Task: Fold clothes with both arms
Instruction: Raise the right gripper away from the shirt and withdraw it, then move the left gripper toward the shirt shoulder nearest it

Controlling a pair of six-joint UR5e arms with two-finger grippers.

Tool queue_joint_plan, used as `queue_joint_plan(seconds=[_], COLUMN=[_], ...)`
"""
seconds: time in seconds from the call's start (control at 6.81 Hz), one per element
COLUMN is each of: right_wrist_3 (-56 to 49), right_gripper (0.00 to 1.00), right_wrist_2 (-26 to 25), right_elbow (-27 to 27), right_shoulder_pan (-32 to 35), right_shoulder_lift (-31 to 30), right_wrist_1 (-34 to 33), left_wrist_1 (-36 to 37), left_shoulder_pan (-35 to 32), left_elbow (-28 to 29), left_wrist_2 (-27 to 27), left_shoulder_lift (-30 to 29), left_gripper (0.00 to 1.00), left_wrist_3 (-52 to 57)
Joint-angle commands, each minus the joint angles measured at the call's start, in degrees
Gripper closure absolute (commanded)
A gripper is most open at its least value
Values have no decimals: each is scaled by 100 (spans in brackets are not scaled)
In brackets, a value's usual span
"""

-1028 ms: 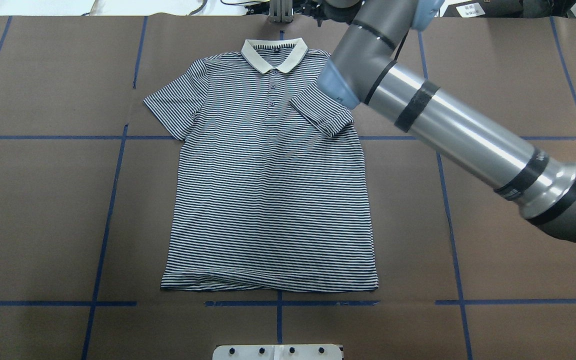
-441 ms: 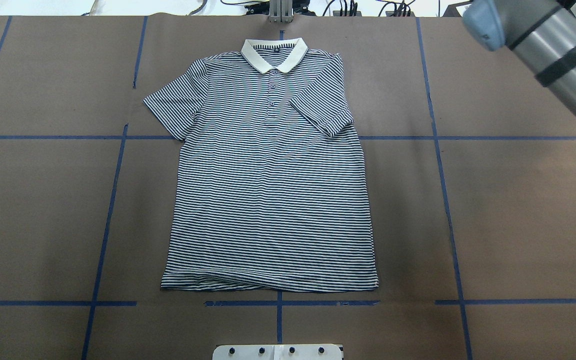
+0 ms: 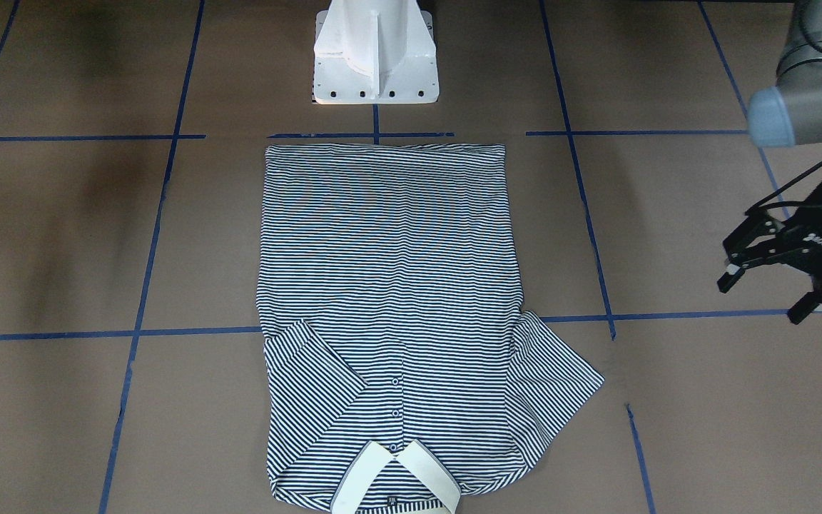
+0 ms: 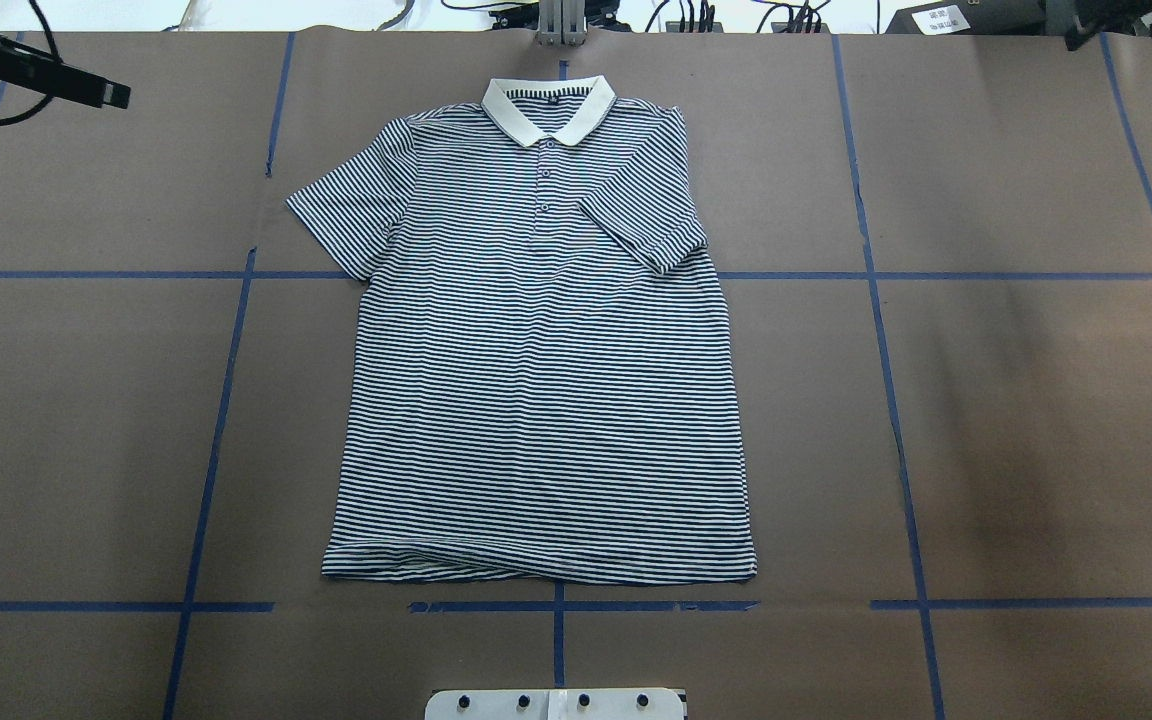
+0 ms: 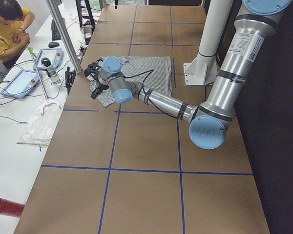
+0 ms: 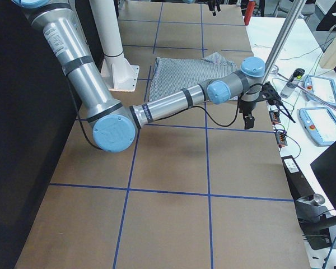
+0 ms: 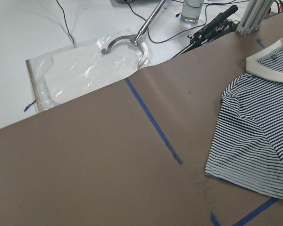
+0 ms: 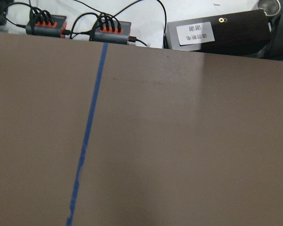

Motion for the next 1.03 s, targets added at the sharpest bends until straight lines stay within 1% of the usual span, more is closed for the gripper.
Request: queue_joint_plan(seconds=[0.0,0.15,0.29,0.44,0.59,0.73,0.88], right_wrist_3=[-317,-334,-326,-325,-325,-325,-325], right_gripper=[0,1,0,0,0,0,0], right_wrist_2=[64,-41,-59,-60,-60,-60,-60], right_elbow=[179,336,520,539,548,539,531], right_shoulder_pan=[227,244,245,245,245,245,245], right_shoulder_lift=[-752,-1111,-1289,-1308,-1300,-1308,-1308], right_wrist_1=[73,91,92,92,92,92,92], left_wrist_1=[39,57,39,4,-39,-75,-423], left_shoulder_pan=[759,996,1103,1322,1428,1543,1700], left_elbow=[11,220,649,1175,1659,2029,2442], left_wrist_2=[1066,1540,1693,2164,2526,2677,2818], left_shoulder_lift=[-266,-329,-625,-924,-1118,-1277,-1348], left_gripper=[5,13,29,39,42,43,44], left_wrist_3=[-1830,-2285,-2899,-3296,-3361,-3353,-3344])
